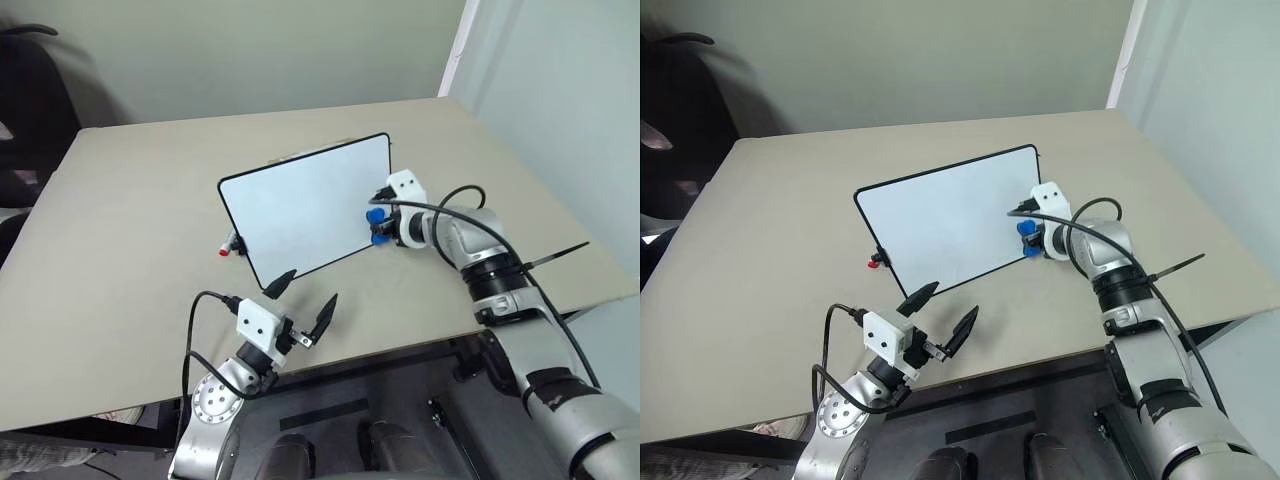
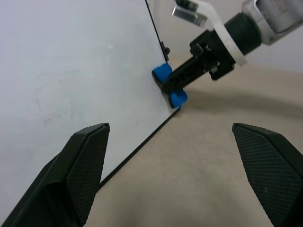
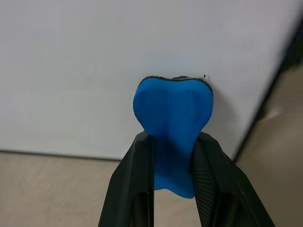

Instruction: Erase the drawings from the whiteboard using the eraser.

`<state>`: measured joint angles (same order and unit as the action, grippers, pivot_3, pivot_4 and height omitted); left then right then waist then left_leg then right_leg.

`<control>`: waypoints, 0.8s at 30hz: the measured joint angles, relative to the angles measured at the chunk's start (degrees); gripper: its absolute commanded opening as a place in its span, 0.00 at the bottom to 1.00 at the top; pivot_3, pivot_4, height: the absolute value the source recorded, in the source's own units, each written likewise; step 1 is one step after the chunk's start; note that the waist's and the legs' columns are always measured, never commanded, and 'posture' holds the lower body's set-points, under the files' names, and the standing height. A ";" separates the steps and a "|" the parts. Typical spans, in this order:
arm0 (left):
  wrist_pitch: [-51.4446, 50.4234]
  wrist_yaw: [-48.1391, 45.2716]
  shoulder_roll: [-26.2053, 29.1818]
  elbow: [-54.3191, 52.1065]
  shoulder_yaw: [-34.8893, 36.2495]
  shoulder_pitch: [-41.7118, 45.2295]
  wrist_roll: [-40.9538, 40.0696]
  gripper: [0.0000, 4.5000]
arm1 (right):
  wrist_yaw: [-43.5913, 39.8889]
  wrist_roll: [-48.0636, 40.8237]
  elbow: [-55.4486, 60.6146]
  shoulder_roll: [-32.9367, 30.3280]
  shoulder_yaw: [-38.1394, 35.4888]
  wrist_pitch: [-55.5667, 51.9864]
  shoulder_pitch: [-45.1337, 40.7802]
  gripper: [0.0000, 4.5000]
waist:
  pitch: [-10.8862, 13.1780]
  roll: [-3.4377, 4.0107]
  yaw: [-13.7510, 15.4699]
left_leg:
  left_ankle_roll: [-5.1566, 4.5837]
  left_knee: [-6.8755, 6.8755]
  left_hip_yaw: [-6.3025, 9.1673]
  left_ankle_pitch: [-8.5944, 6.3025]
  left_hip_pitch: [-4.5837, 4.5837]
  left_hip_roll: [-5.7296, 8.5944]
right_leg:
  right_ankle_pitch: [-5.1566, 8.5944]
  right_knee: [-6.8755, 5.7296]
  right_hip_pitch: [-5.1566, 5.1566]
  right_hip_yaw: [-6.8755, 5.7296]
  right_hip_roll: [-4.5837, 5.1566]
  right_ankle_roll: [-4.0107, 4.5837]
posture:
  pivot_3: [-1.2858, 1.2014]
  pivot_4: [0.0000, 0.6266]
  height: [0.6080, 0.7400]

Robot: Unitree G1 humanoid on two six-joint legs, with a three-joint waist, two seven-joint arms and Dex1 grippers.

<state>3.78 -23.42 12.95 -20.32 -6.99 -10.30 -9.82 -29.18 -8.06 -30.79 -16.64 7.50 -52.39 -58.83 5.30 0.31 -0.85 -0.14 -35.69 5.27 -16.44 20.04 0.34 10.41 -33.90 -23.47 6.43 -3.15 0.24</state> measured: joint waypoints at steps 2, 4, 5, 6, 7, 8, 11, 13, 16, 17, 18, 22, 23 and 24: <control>0.00 -0.01 -0.14 0.08 -0.02 0.17 0.00 1.00 | 0.00 0.01 0.01 -0.24 -0.21 0.03 -0.71 0.23 | -0.01 0.00 -0.02 | 0.00 0.01 0.00 0.00 -0.04 0.00 | -0.02 0.00 0.01 0.00 0.00 -0.02 | 0.52 0.24 0.97; 0.01 -0.01 -0.23 0.25 -0.03 0.32 0.01 1.00 | -0.01 0.00 0.23 -0.52 -0.33 -0.02 -0.77 0.23 | -0.01 0.00 -0.02 | 0.00 0.02 0.00 0.00 -0.07 0.00 | -0.03 0.00 0.03 -0.01 0.00 -0.03 | 0.52 0.24 0.97; 0.00 -0.02 -0.25 0.35 -0.03 0.40 0.01 1.00 | -0.02 -0.02 0.57 -0.53 -0.33 -0.25 -0.69 0.23 | -0.01 0.00 -0.02 | 0.00 0.02 0.00 0.00 -0.07 0.00 | -0.03 0.01 0.03 -0.01 0.00 -0.04 | 0.52 0.24 0.97; 0.01 -0.03 -0.29 0.43 -0.04 0.51 0.01 1.00 | -0.03 -0.04 1.58 -0.62 -0.33 -0.67 -0.26 0.23 | -0.01 -0.01 0.00 | -0.01 0.02 -0.01 0.01 -0.07 0.00 | -0.04 0.02 0.03 -0.01 0.00 -0.05 | 0.52 0.24 0.97; 0.01 -0.03 -0.34 0.52 -0.05 0.61 0.01 1.00 | -0.03 -0.07 2.71 -0.71 -0.33 -1.02 0.35 0.23 | -0.02 -0.01 0.00 | -0.01 0.01 -0.01 0.01 -0.08 0.00 | -0.05 0.02 0.05 -0.01 0.00 -0.06 | 0.52 0.24 0.97; 0.02 -0.06 -0.37 0.71 -0.06 0.78 0.02 1.00 | -0.04 -0.11 4.37 -0.82 -0.32 -1.75 1.26 0.23 | -0.03 -0.01 0.03 | -0.01 0.02 0.00 0.01 -0.09 0.00 | -0.05 0.03 0.08 -0.01 0.00 -0.07 | 0.52 0.24 0.97; 0.07 -0.12 -0.42 1.32 -0.08 1.16 0.03 1.00 | -0.20 -0.32 9.40 -0.93 0.20 -4.78 5.55 0.23 | -0.06 -0.03 0.16 | -0.02 0.02 0.00 0.01 -0.16 -0.01 | -0.05 0.02 0.12 -0.01 0.00 -0.08 | 0.52 0.24 0.97; 0.09 -0.20 -0.42 1.55 -0.08 1.21 0.03 1.00 | -0.22 -0.72 12.67 -0.97 0.49 -6.79 8.65 0.23 | -0.06 -0.02 0.25 | -0.02 0.01 0.00 0.01 -0.12 -0.01 | -0.06 0.03 0.18 -0.01 0.00 -0.10 | 0.52 0.24 0.97; 0.18 -0.41 -0.35 2.08 -0.08 1.56 0.02 1.00 | -0.22 -1.48 19.22 -2.08 0.56 -10.13 12.15 0.23 | -0.05 -0.01 0.39 | -0.04 0.00 -0.01 0.03 -0.11 -0.01 | -0.07 0.05 0.21 -0.01 0.00 -0.14 | 0.52 0.24 0.97; 0.20 -0.52 -0.32 2.26 -0.11 1.74 0.02 1.00 | -0.25 -1.97 23.09 -3.13 0.42 -11.31 13.49 0.23 | -0.06 -0.01 0.49 | -0.04 0.00 -0.01 0.03 -0.11 -0.01 | -0.05 0.10 0.25 -0.01 0.00 -0.17 | 0.52 0.24 0.97; 0.22 -0.58 -0.30 2.34 -0.12 1.77 0.03 1.00 | -0.36 -2.45 25.85 -4.03 0.25 -12.04 14.32 0.23 | -0.06 -0.01 0.52 | -0.04 0.00 -0.01 0.03 -0.13 -0.01 | -0.04 0.10 0.29 -0.01 0.00 -0.19 | 0.52 0.24 0.97; 0.45 -0.80 -0.41 2.45 -0.57 1.62 0.24 1.00 | -0.65 -4.60 36.41 -8.33 -2.41 -16.08 18.65 0.23 | -0.10 0.00 0.72 | -0.05 -0.06 0.00 0.03 -0.18 -0.01 | 0.05 0.22 0.47 0.00 0.00 -0.31 | 0.52 0.24 0.97; 0.53 -0.80 -0.46 2.42 -0.76 1.50 0.29 1.00 | -0.78 -5.42 38.93 -10.15 -3.79 -17.63 20.33 0.23 | -0.11 0.02 0.89 | -0.06 -0.08 0.01 0.04 -0.14 -0.01 | 0.09 0.31 0.53 0.00 0.00 -0.36 | 0.52 0.24 0.97; 0.56 -0.78 -0.46 2.43 -0.76 1.25 0.30 1.00 | -0.82 -5.75 40.18 -11.43 -4.90 -18.75 21.36 0.23 | -0.11 0.04 0.91 | -0.06 -0.09 0.00 0.04 -0.15 -0.01 | 0.10 0.35 0.54 0.01 0.00 -0.39 | 0.52 0.24 0.97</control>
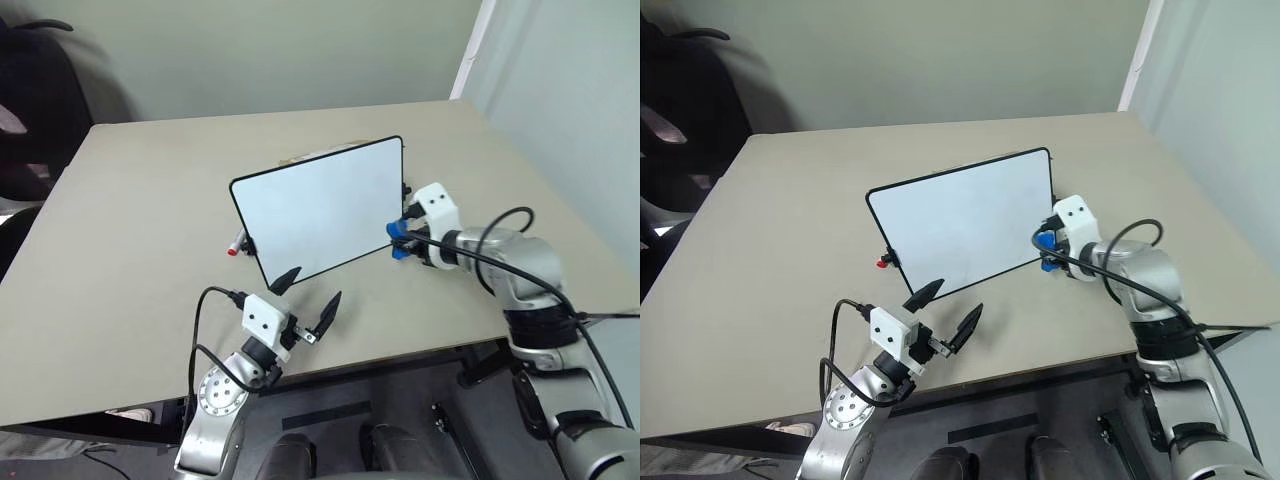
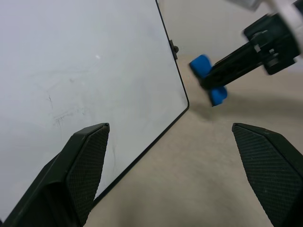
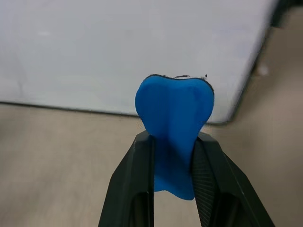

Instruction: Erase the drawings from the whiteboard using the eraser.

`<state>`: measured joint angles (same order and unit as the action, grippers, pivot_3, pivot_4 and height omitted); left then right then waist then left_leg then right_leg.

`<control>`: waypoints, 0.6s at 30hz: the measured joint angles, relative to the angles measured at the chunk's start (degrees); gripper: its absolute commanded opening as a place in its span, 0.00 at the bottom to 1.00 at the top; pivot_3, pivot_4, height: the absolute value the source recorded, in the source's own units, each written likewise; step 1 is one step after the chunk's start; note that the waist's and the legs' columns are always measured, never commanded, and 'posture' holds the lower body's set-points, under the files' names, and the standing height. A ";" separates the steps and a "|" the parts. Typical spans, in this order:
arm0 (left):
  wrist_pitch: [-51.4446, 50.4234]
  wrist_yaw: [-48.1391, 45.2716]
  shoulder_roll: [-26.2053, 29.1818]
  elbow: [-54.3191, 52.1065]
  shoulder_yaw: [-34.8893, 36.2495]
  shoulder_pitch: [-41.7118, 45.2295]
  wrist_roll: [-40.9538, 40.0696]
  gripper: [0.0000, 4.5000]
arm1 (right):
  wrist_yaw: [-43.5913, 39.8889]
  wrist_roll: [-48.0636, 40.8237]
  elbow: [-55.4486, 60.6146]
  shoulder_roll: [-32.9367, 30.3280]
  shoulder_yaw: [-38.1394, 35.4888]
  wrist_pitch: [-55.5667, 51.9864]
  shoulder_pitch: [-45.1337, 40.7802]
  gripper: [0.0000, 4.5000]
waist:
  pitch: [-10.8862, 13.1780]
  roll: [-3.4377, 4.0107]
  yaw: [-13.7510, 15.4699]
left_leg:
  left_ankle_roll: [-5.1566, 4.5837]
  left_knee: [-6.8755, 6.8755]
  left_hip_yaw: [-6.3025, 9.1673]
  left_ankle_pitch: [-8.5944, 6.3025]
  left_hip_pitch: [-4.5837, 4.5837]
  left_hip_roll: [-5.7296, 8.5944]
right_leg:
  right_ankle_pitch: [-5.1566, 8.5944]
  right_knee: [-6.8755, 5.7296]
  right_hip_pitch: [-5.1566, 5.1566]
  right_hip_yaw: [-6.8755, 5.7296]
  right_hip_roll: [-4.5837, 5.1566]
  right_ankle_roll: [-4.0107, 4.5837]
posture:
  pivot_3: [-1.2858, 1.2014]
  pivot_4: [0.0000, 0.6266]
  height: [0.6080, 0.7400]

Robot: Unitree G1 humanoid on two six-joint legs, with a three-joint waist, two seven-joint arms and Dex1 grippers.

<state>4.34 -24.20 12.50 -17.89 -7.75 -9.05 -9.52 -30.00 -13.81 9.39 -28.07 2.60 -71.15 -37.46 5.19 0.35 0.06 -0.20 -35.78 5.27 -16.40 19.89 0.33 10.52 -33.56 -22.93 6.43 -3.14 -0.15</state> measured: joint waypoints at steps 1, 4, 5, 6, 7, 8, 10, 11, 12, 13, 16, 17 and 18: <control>0.02 0.04 -0.01 -0.01 -0.06 -0.17 0.04 1.00 | 0.00 -0.52 1.43 -1.55 -1.61 -1.31 1.16 0.23 | 0.00 0.03 0.03 | 0.00 -0.05 0.00 0.00 0.03 0.00 | 0.02 0.06 0.03 0.01 0.00 -0.04 | 0.52 0.24 0.97; 0.08 0.34 -0.04 -0.09 -0.16 -0.70 0.07 1.00 | -0.05 -1.27 3.56 -5.68 -5.84 -3.23 3.70 0.23 | -0.01 0.06 0.06 | -0.01 -0.12 -0.01 0.01 0.06 0.00 | 0.07 0.12 0.09 0.03 0.00 -0.11 | 0.52 0.24 0.97; 0.08 0.44 -0.09 -0.14 -0.26 -0.82 0.07 1.00 | -0.04 -1.34 3.66 -7.20 -6.96 -3.15 4.91 0.23 | 0.00 0.04 0.06 | -0.01 -0.11 0.00 0.01 0.10 0.00 | 0.16 0.14 0.16 0.02 0.00 -0.26 | 0.52 0.24 0.97; 0.10 0.51 -0.10 -0.19 -0.27 -1.00 0.08 1.00 | 0.00 -1.27 3.28 -8.41 -7.84 -3.03 6.18 0.23 | 0.01 0.01 0.07 | -0.01 -0.11 0.02 0.00 0.06 0.00 | 0.25 0.14 0.20 0.02 0.00 -0.35 | 0.52 0.24 0.97; 0.11 0.54 -0.08 -0.21 -0.27 -1.13 0.08 1.00 | 0.07 -1.16 2.36 -9.24 -8.62 -2.61 7.49 0.23 | 0.02 -0.01 0.07 | -0.01 -0.11 0.02 0.00 0.02 0.00 | 0.35 0.14 0.21 0.03 0.00 -0.37 | 0.52 0.24 0.97; 0.12 0.55 -0.07 -0.23 -0.25 -1.17 0.08 1.00 | 0.19 -1.06 1.21 -9.53 -8.95 -2.03 8.39 0.23 | 0.02 -0.01 0.06 | -0.01 -0.12 0.01 0.00 0.04 0.00 | 0.36 0.14 0.19 0.04 0.00 -0.39 | 0.52 0.24 0.97; 0.13 0.53 -0.07 -0.24 -0.27 -1.14 0.07 1.00 | 0.48 -0.91 -1.17 -9.45 -9.00 -0.93 9.84 0.23 | 0.06 0.07 -0.14 | -0.03 -0.14 -0.02 0.01 0.09 0.01 | 0.35 0.13 0.14 0.05 0.00 -0.39 | 0.52 0.24 0.97; 0.13 0.53 -0.06 -0.24 -0.26 -1.10 0.07 1.00 | 0.58 -0.86 -2.46 -9.20 -8.94 -0.34 10.19 0.23 | 0.10 0.12 -0.26 | -0.04 -0.14 -0.04 0.02 0.16 0.01 | 0.35 0.11 0.18 0.06 0.00 -0.40 | 0.52 0.24 0.97; 0.14 0.51 -0.06 -0.24 -0.26 -1.01 0.07 1.00 | 0.77 -0.83 -3.21 -9.02 -8.86 0.20 10.28 0.23 | 0.11 0.15 -0.36 | -0.04 -0.13 -0.04 0.02 0.15 0.01 | 0.36 0.11 0.18 0.05 -0.03 -0.41 | 0.52 0.24 0.97; 0.14 0.48 -0.05 -0.24 -0.26 -0.92 0.06 1.00 | 0.91 -0.80 -3.80 -8.77 -8.83 0.96 10.23 0.23 | 0.12 0.14 -0.46 | -0.04 -0.11 -0.03 0.02 0.12 0.00 | 0.36 0.11 0.17 0.05 -0.06 -0.41 | 0.52 0.24 0.97; 0.14 0.40 -0.01 -0.23 -0.25 -0.75 0.03 1.00 | 1.46 -0.61 -5.49 -7.84 -8.38 2.93 9.90 0.27 | 0.13 0.12 -0.49 | -0.17 -0.11 0.01 0.10 0.05 -0.04 | 0.35 0.11 0.17 0.05 -0.14 -0.42 | 0.52 0.24 0.97; 0.14 0.34 0.04 -0.23 -0.25 -0.68 0.03 1.00 | 1.80 -0.50 -6.14 -7.75 -8.13 3.49 9.80 0.32 | 0.11 0.15 -0.47 | -0.28 -0.14 0.01 0.17 -0.02 -0.05 | 0.34 0.11 0.13 0.05 -0.14 -0.43 | 0.52 0.24 0.97; 0.14 0.31 0.10 -0.23 -0.23 -0.65 0.02 1.00 | 2.01 -0.43 -6.64 -7.74 -8.04 3.94 9.70 0.36 | 0.11 0.16 -0.40 | -0.30 -0.14 0.00 0.18 0.00 -0.04 | 0.34 0.11 0.12 0.06 -0.13 -0.45 | 0.52 0.24 0.97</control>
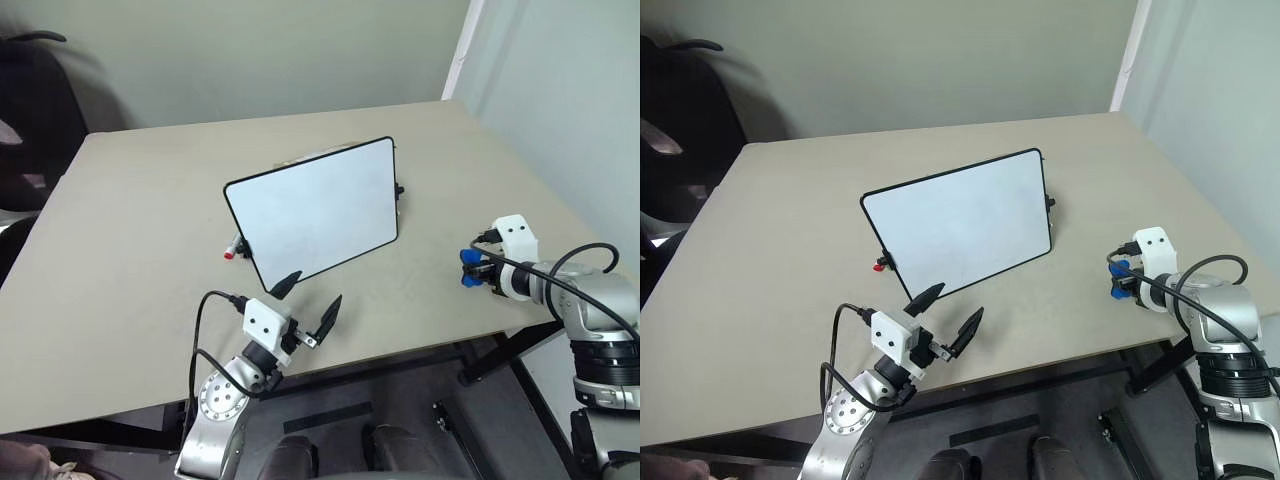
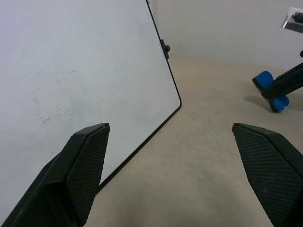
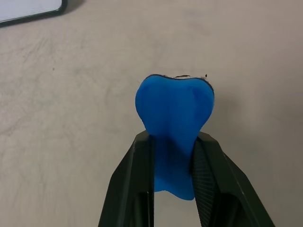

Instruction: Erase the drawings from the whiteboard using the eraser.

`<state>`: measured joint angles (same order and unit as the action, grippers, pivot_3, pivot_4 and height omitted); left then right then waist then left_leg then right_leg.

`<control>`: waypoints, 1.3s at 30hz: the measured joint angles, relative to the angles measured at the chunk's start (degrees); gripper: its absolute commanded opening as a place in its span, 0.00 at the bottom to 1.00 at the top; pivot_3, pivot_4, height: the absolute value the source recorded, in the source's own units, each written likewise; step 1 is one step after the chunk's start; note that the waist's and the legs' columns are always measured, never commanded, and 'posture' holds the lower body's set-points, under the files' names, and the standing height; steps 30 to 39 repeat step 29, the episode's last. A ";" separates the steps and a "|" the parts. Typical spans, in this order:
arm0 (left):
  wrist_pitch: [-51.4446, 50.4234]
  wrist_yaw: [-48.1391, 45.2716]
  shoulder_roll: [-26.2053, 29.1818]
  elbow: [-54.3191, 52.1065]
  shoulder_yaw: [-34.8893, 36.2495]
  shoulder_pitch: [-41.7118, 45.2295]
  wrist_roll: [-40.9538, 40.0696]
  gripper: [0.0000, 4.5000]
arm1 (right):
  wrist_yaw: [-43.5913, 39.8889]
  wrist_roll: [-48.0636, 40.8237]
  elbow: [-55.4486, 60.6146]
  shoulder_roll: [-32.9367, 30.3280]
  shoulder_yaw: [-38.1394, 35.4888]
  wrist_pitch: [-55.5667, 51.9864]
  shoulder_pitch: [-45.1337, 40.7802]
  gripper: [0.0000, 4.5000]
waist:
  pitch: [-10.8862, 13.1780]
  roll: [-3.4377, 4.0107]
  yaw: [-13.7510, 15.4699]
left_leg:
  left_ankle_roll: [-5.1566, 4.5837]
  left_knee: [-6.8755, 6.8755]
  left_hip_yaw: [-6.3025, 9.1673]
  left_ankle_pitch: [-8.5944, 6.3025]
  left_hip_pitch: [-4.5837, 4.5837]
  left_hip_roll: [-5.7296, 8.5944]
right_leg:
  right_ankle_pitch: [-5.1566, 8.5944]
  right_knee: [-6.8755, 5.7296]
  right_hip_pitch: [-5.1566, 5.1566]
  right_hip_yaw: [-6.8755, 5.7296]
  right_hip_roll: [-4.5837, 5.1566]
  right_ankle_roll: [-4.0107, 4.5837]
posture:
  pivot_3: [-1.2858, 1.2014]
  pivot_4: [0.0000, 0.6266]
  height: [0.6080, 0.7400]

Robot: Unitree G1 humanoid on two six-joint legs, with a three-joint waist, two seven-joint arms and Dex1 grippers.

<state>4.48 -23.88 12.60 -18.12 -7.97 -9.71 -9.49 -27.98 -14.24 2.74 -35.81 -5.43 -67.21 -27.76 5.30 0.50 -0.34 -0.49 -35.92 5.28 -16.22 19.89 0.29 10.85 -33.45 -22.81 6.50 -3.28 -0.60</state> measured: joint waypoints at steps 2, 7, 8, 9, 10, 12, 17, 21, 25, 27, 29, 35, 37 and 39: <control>0.00 -0.06 0.14 0.00 0.05 0.05 -0.02 1.00 | 0.27 0.21 -0.78 0.00 0.23 0.76 -0.01 0.51 | -0.01 0.00 0.09 | -0.01 -0.04 0.00 0.00 0.02 0.00 | -0.02 0.00 0.02 0.02 0.01 -0.03 | 0.52 0.24 0.97; -0.01 -0.63 0.66 0.00 0.34 0.38 -0.21 1.00 | 0.34 0.35 -1.35 -0.22 0.44 1.10 0.10 0.90 | -0.03 0.02 0.24 | -0.01 -0.06 -0.01 0.00 0.07 0.01 | -0.02 0.02 0.06 0.03 0.03 -0.03 | 0.52 0.24 0.97; -0.01 -0.75 0.72 0.00 0.41 0.46 -0.26 1.00 | 0.32 0.32 -1.16 -0.42 0.40 1.26 0.29 0.98 | -0.05 0.03 0.26 | -0.01 -0.05 0.00 0.00 0.07 0.01 | -0.02 0.01 0.07 0.03 0.03 -0.03 | 0.52 0.24 0.97; -0.02 -0.79 0.74 0.00 0.47 0.46 -0.30 1.00 | 0.26 0.21 -0.60 -0.60 0.24 1.37 0.74 0.99 | -0.06 0.04 0.28 | -0.02 -0.05 0.00 -0.01 0.07 0.01 | -0.03 0.01 0.08 0.03 0.03 -0.04 | 0.52 0.24 0.97; -0.02 -0.82 0.75 -0.01 0.53 0.43 -0.32 1.00 | 0.08 -0.20 0.75 -0.98 -0.21 1.58 1.87 0.99 | -0.08 0.04 0.35 | -0.03 -0.04 0.00 -0.02 0.07 0.01 | -0.03 0.02 0.10 0.03 0.03 -0.04 | 0.52 0.24 0.97; -0.03 -0.84 0.78 -0.01 0.59 0.36 -0.35 1.00 | -0.12 -0.58 2.32 -1.47 -0.87 1.73 3.34 0.99 | -0.09 0.04 0.41 | -0.04 -0.02 0.00 -0.06 0.06 0.01 | -0.03 0.02 0.13 0.03 0.03 -0.04 | 0.52 0.24 0.97; -0.09 -0.90 0.96 -0.18 1.06 0.00 -0.50 1.00 | -2.93 -3.59 10.21 -4.23 -7.22 4.58 10.87 0.99 | -0.09 0.04 0.70 | -0.03 0.00 0.01 -0.09 0.10 0.03 | 0.06 0.07 0.25 0.03 0.02 -0.04 | 0.52 0.24 0.97; -0.15 -1.16 1.73 -0.63 1.52 -0.23 -0.61 1.00 | -6.46 -6.20 17.40 -6.03 -11.96 8.39 19.39 0.99 | -0.07 0.00 0.68 | 0.11 0.00 0.06 -0.21 0.05 0.02 | 0.66 0.06 0.46 0.02 -0.02 0.01 | 0.52 0.24 0.97; -0.14 -1.04 1.79 -2.50 0.77 -0.57 -0.32 1.00 | -9.66 -8.92 21.65 -6.51 -14.61 11.18 25.68 0.99 | -0.04 0.00 0.40 | 0.30 -0.07 0.03 -0.32 0.07 0.09 | 0.82 0.07 0.46 0.07 -0.02 -0.07 | 0.52 0.24 0.97; -0.14 -0.98 1.69 -2.93 0.53 -0.74 -0.29 1.00 | -10.81 -10.03 22.65 -6.50 -15.90 13.02 27.46 0.99 | -0.02 -0.03 0.24 | 0.42 -0.09 0.03 -0.39 0.07 0.09 | 0.89 0.07 0.46 0.09 -0.02 -0.04 | 0.52 0.24 0.97; -0.14 -0.94 1.72 -3.20 0.51 -0.77 -0.24 1.00 | -10.92 -10.36 22.65 -6.50 -16.10 14.40 27.99 0.99 | 0.02 -0.08 0.16 | 0.42 -0.10 0.03 -0.39 0.07 0.09 | 0.89 0.07 0.45 0.09 -0.02 -0.04 | 0.52 0.24 0.97; -0.14 -0.94 1.72 -3.20 0.51 -0.77 -0.24 1.00 | -10.92 -10.36 22.65 -6.50 -16.10 14.40 27.99 0.99 | 0.02 -0.08 0.16 | 0.42 -0.10 0.03 -0.39 0.07 0.09 | 0.89 0.07 0.45 0.09 -0.02 -0.04 | 0.52 0.24 0.97; -0.14 -0.94 1.72 -3.20 0.51 -0.77 -0.24 1.00 | -10.92 -10.36 22.65 -6.50 -16.10 14.40 27.99 0.99 | 0.02 -0.08 0.16 | 0.42 -0.10 0.03 -0.39 0.07 0.09 | 0.89 0.07 0.45 0.09 -0.02 -0.04 | 0.52 0.24 0.97; -0.14 -0.94 1.72 -3.20 0.51 -0.77 -0.24 1.00 | -10.92 -10.36 22.65 -6.50 -16.10 14.40 27.99 0.99 | 0.02 -0.08 0.16 | 0.42 -0.10 0.03 -0.39 0.07 0.09 | 0.89 0.07 0.45 0.09 -0.02 -0.04 | 0.52 0.24 0.97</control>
